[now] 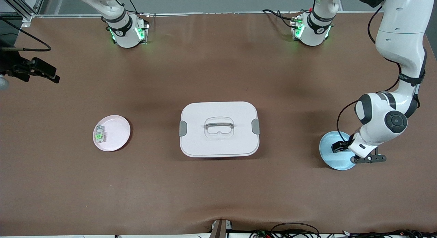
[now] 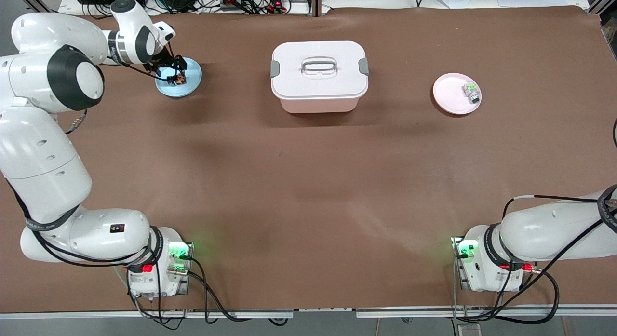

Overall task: Transfer orange switch to right arm and place
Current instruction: 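Close the left gripper on the orange switch and lift it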

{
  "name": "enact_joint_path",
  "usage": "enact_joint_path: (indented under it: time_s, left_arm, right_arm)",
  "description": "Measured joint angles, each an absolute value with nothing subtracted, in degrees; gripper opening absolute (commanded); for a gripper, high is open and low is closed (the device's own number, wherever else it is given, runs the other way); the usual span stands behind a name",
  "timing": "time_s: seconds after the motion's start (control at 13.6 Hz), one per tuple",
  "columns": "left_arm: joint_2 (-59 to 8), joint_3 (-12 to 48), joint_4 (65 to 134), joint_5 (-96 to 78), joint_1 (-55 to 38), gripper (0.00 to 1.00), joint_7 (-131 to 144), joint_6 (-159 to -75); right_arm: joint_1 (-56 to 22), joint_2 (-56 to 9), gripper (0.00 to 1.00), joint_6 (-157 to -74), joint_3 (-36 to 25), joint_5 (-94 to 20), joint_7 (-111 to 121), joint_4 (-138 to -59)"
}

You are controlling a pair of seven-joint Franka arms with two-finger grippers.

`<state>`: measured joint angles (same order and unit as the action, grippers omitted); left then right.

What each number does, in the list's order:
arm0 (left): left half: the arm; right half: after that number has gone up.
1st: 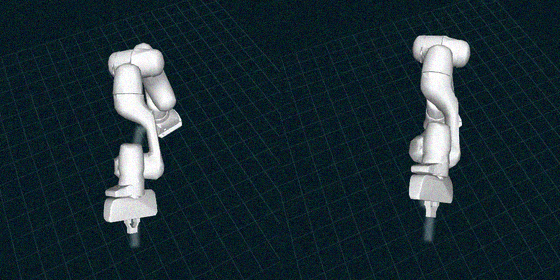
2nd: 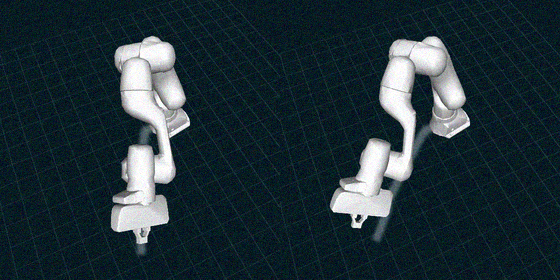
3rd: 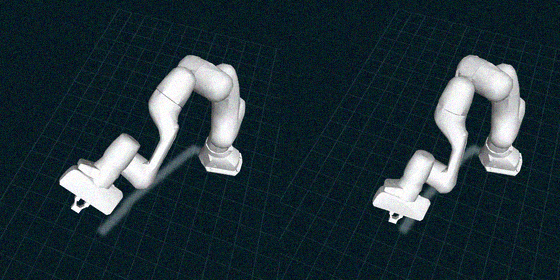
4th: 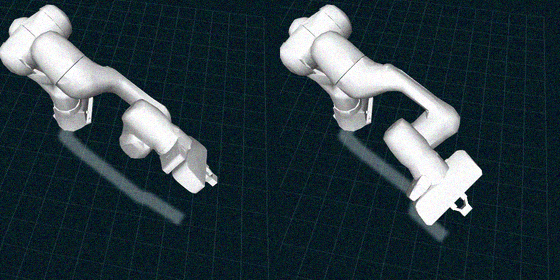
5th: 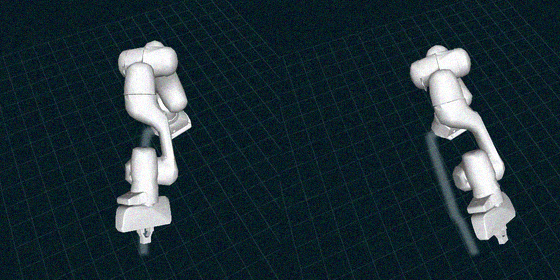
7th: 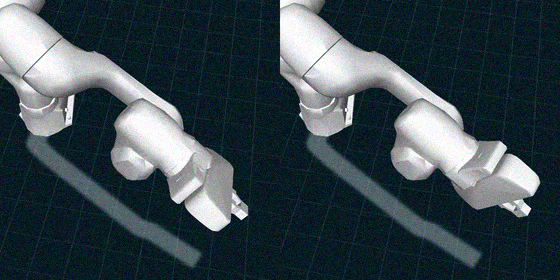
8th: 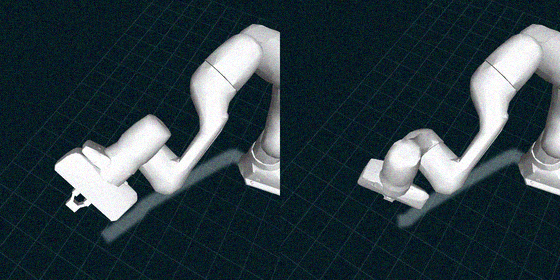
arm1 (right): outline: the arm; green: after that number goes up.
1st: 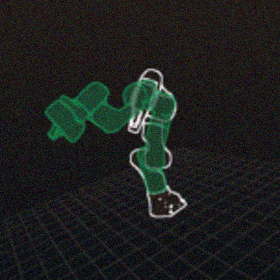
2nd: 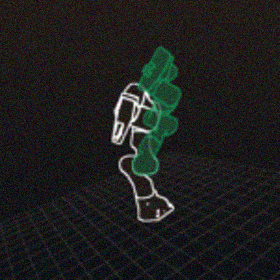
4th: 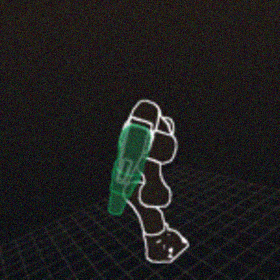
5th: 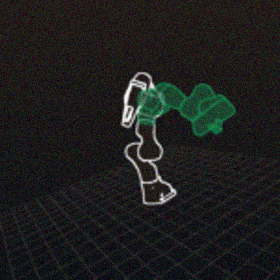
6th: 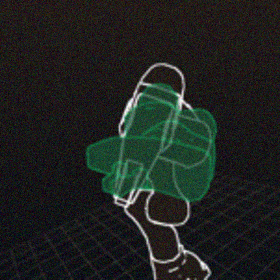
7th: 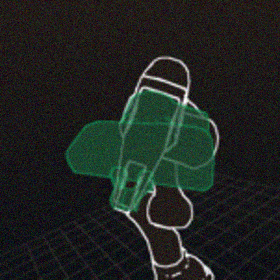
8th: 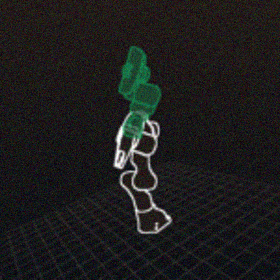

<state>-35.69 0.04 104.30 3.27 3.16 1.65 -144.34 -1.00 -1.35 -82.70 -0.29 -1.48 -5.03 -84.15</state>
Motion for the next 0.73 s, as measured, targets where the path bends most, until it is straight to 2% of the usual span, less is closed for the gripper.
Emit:
enact_joint_path:
  time_s: [0.44,0.59,0.66,0.73]
  left_arm:
    - [-36.39,0.33,104.34,2.15,3.13,1.00,2.33,-144.45]
    - [-36.90,0.33,104.35,2.14,3.15,0.88,2.36,-144.64]
    - [-37.20,0.33,104.35,2.13,3.15,0.76,2.36,-144.79]
    - [-37.43,0.33,104.35,2.13,3.16,0.59,2.38,-144.93]
  right_arm:
    - [-1.00,-1.34,1.00,-82.70,-0.29,-1.48,-5.03,-84.15]
    - [-1.00,-1.34,1.00,-82.70,-0.29,-1.47,-5.03,-84.15]
    - [-1.00,-1.34,1.00,-82.70,-0.30,-1.47,-5.03,-84.15]
    - [-1.00,-1.34,1.00,-82.70,-0.30,-1.47,-5.03,-84.15]
